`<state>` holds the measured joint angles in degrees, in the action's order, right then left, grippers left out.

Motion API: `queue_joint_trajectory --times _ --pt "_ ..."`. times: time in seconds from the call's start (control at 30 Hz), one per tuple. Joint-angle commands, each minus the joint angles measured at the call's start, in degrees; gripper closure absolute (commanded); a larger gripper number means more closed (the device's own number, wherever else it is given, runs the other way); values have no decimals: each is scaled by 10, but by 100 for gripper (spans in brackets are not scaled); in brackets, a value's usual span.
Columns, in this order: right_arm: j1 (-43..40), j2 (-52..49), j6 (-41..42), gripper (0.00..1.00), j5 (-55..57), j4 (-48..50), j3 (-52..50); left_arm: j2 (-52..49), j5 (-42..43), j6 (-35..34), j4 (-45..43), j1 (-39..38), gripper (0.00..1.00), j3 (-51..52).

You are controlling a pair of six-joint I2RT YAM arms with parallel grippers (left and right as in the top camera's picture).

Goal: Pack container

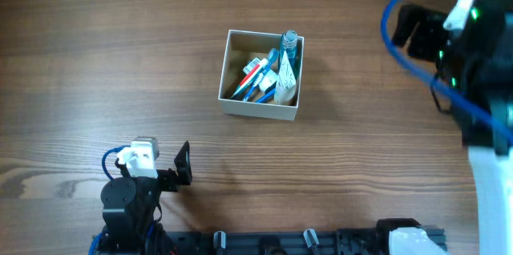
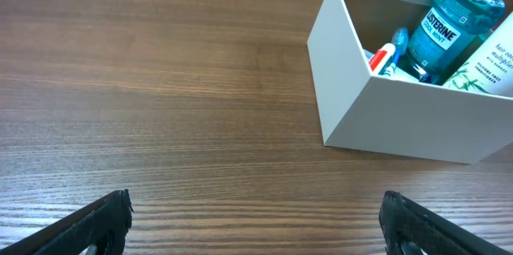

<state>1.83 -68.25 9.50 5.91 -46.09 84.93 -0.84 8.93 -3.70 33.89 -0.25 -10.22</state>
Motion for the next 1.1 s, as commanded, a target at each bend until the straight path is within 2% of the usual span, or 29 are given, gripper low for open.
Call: queue_joint_trajectory --times 0.0,0.3,0.5,0.73,1.07 --pt "0 96 -81 0 -66 53 -110 6 22 3 4 4 0 12" --pt "0 320 -80 0 -83 173 -391 6 22 3 4 4 0 12" --pt "0 462 -80 0 -101 195 -536 6 21 3 4 4 0 12" --pt "0 574 -80 0 -101 195 -632 6 21 3 4 4 0 12" --pt "0 631 -78 0 -116 200 -712 6 22 3 4 4 0 12"
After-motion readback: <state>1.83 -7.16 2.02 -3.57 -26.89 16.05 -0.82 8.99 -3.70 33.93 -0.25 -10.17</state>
